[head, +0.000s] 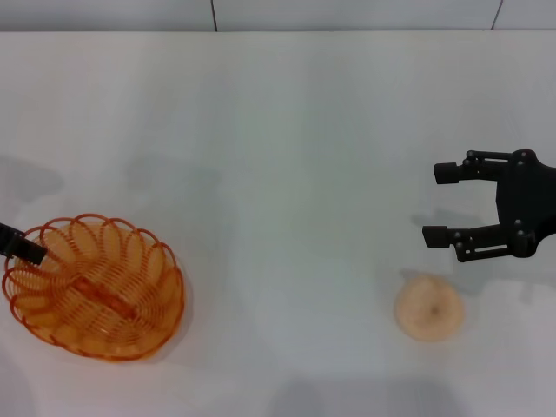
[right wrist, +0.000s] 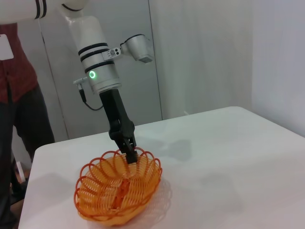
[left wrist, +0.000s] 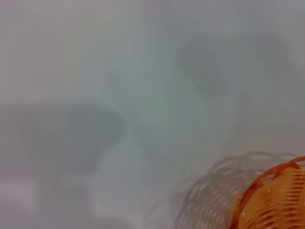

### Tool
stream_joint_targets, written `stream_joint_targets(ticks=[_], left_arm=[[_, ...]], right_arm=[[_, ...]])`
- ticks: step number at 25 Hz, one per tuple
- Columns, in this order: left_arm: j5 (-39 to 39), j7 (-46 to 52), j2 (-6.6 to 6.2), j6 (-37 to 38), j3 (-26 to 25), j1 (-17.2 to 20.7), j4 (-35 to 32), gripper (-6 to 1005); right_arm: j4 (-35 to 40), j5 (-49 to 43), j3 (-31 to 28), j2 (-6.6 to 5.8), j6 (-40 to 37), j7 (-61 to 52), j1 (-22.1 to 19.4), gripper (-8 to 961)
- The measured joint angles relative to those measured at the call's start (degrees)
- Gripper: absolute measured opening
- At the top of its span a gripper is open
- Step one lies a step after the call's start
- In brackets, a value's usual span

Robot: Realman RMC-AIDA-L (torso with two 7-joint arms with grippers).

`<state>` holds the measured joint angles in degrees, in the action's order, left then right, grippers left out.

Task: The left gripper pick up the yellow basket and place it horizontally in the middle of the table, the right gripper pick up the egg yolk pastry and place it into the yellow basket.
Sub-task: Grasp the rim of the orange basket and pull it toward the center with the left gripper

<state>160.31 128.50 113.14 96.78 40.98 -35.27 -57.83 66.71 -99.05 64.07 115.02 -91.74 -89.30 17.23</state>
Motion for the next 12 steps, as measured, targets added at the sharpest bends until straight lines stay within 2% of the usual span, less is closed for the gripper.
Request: stream_joint_targets(ticks=[6, 12], left_arm=[[-0.4, 1.1, 0.1, 0.3, 0.0, -0.6, -0.3, 102], [-3.7, 4.5, 0.98, 1.1, -0.1, -0.9, -3.2, 94]], right_arm=[[0.0, 0.1, -0.1, -0.04, 0.3, 0.0, 0.0, 857], [-0.1, 0.2, -0.8, -0.01, 0.2, 0.0, 0.3, 857]])
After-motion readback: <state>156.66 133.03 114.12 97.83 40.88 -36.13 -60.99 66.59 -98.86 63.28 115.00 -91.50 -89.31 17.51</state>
